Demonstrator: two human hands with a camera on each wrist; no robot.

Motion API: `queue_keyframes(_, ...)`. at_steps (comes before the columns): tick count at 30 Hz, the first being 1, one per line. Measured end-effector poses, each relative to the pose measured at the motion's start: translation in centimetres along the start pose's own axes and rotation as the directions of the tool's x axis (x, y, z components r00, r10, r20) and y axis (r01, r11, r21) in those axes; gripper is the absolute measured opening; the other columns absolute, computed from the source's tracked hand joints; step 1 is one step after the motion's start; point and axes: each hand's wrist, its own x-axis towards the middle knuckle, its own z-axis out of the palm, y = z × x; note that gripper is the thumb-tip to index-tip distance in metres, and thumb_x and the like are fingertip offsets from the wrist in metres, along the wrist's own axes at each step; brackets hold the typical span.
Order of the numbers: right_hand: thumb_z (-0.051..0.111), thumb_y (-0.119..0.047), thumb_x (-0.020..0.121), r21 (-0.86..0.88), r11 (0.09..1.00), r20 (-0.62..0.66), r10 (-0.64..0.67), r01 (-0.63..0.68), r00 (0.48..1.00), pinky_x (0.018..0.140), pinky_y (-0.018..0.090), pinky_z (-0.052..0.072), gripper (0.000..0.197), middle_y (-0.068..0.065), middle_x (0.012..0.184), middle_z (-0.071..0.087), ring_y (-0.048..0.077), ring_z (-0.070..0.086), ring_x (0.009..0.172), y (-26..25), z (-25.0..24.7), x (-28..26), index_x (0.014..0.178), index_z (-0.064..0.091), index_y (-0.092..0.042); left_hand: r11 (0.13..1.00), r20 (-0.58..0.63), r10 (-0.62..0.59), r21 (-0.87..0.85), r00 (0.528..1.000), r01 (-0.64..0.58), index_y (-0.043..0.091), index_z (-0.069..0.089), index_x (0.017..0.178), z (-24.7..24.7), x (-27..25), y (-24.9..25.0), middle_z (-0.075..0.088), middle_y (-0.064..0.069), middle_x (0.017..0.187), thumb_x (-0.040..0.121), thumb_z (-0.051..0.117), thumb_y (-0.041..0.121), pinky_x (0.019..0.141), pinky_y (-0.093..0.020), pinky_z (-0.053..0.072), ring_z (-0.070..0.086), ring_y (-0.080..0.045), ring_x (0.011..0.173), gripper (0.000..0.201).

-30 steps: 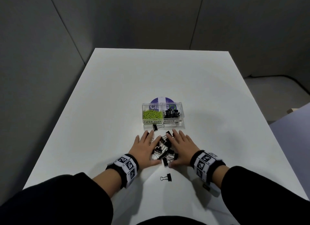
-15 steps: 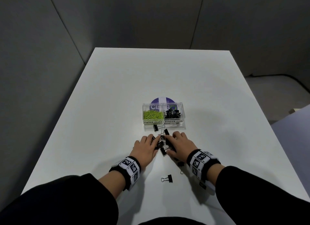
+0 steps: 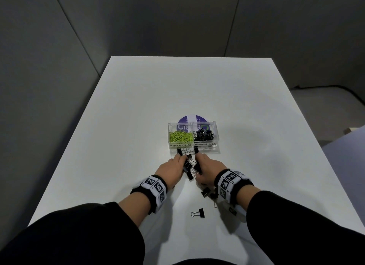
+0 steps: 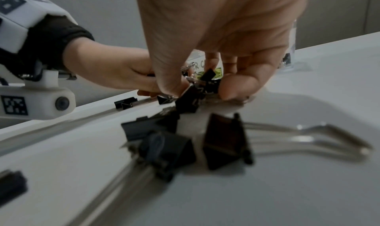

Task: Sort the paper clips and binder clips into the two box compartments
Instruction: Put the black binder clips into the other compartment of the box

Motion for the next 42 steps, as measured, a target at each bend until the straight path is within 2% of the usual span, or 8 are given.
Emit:
queue_keyframes(7, 0.056, -0.030, 0.081, -0.067, 0.998, -0.011, -0.005, 0.004, 1.000, 0.067, 0.037, 0.046, 0.059, 0.012, 0.119, 0.047, 0.036, 0.061, 0.087, -0.5, 0.6, 0.4, 0.132, 0.028, -0.017, 0.999, -0.005, -0.001, -0.039, 1.000, 0.000, 0.014, 0.023, 0.142, 0.0, 0.0, 0.2, 0.039, -0.013, 0.133, 0.096, 0.038, 0.016, 0.082, -0.041, 0.045, 0.051, -0.032, 0.110, 0.048)
queue_keyframes(12, 0.056, -0.025, 0.082, -0.071, 0.997, -0.007, 0.043, -0.044, 0.999, 0.063, 0.034, 0.037, 0.048, 0.014, 0.120, 0.043, 0.036, 0.060, 0.091, -0.7, 0.6, 0.5, 0.123, 0.034, -0.010, 1.000, 0.013, -0.013, 0.014, 1.000, 0.013, 0.009, 0.033, 0.132, -0.4, 0.3, 0.6, 0.045, -0.017, 0.125, 0.097, 0.036, 0.017, 0.077, -0.042, 0.045, 0.054, -0.034, 0.104, 0.036)
queue_keyframes(20, 0.044, -0.012, 0.091, -0.073, 0.991, -0.010, 0.109, -0.109, 0.994, 0.072, 0.039, 0.043, 0.028, 0.017, 0.126, 0.042, 0.038, 0.059, 0.099, -1.1, 0.4, 0.9, 0.118, 0.043, -0.003, 0.999, 0.035, -0.019, 0.036, 0.999, 0.018, 0.006, 0.038, 0.122, -0.4, 0.1, 1.5, 0.049, -0.019, 0.116, 0.095, 0.036, 0.011, 0.069, -0.042, 0.043, 0.058, -0.037, 0.092, 0.027)
queue_keyframes(25, 0.044, -0.008, 0.087, 0.230, 0.966, 0.020, 0.120, -0.122, 0.993, 0.085, 0.038, 0.045, 0.035, 0.019, 0.122, 0.052, 0.035, 0.057, 0.105, -1.2, 0.0, 1.3, 0.121, 0.042, -0.006, 0.998, 0.046, -0.061, -0.026, 0.997, 0.063, 0.006, 0.035, 0.126, -0.2, 0.3, 2.3, 0.051, -0.017, 0.119, 0.093, 0.040, 0.009, 0.077, -0.042, 0.046, 0.059, -0.035, 0.097, 0.034)
queue_keyframes(28, 0.055, -0.014, 0.080, 0.296, 0.952, 0.103, 0.043, -0.072, 0.994, 0.092, 0.040, 0.048, 0.054, 0.017, 0.129, 0.039, 0.036, 0.056, 0.107, -1.4, 0.4, 1.1, 0.130, 0.035, -0.012, 0.991, 0.063, -0.063, -0.117, 0.996, 0.070, 0.007, 0.034, 0.131, -0.4, 0.5, 2.3, 0.052, -0.015, 0.122, 0.090, 0.043, 0.007, 0.083, -0.041, 0.046, 0.058, -0.033, 0.103, 0.042)
queue_keyframes(33, 0.062, -0.021, 0.083, 0.233, 0.969, 0.036, 0.079, -0.085, 0.996, 0.079, 0.035, 0.048, 0.039, 0.014, 0.119, 0.037, 0.028, 0.054, 0.082, -1.2, 1.0, 1.2, 0.116, 0.043, -0.009, 0.947, 0.115, -0.071, -0.303, 0.991, 0.103, 0.005, 0.044, 0.117, -1.6, 0.5, 0.9, 0.061, -0.018, 0.112, 0.098, 0.036, 0.020, 0.081, -0.037, 0.046, 0.060, -0.033, 0.096, 0.025)
queue_keyframes(38, 0.053, -0.017, 0.088, 0.211, 0.973, -0.023, 0.102, -0.095, 0.995, 0.069, 0.034, 0.041, 0.016, 0.016, 0.117, 0.038, 0.026, 0.045, 0.071, -1.1, 1.0, 1.4, 0.091, 0.037, -0.015, 0.943, 0.059, -0.030, -0.330, 0.998, 0.047, 0.007, 0.048, 0.112, -3.3, -0.7, -0.9, 0.063, -0.015, 0.105, 0.096, 0.037, 0.012, 0.070, -0.030, 0.041, 0.055, -0.025, 0.080, 0.021)
queue_keyframes(42, 0.053, -0.015, 0.087, 0.210, 0.975, -0.001, 0.074, -0.072, 0.997, 0.073, 0.034, 0.043, 0.020, 0.016, 0.118, 0.044, 0.028, 0.051, 0.080, -0.5, 0.0, 1.1, 0.104, 0.047, -0.008, 0.949, 0.053, -0.017, -0.314, 0.998, 0.033, 0.011, 0.053, 0.111, -4.8, -1.0, -2.3, 0.057, -0.010, 0.106, 0.092, 0.040, 0.007, 0.068, -0.024, 0.037, 0.050, -0.018, 0.081, 0.023)
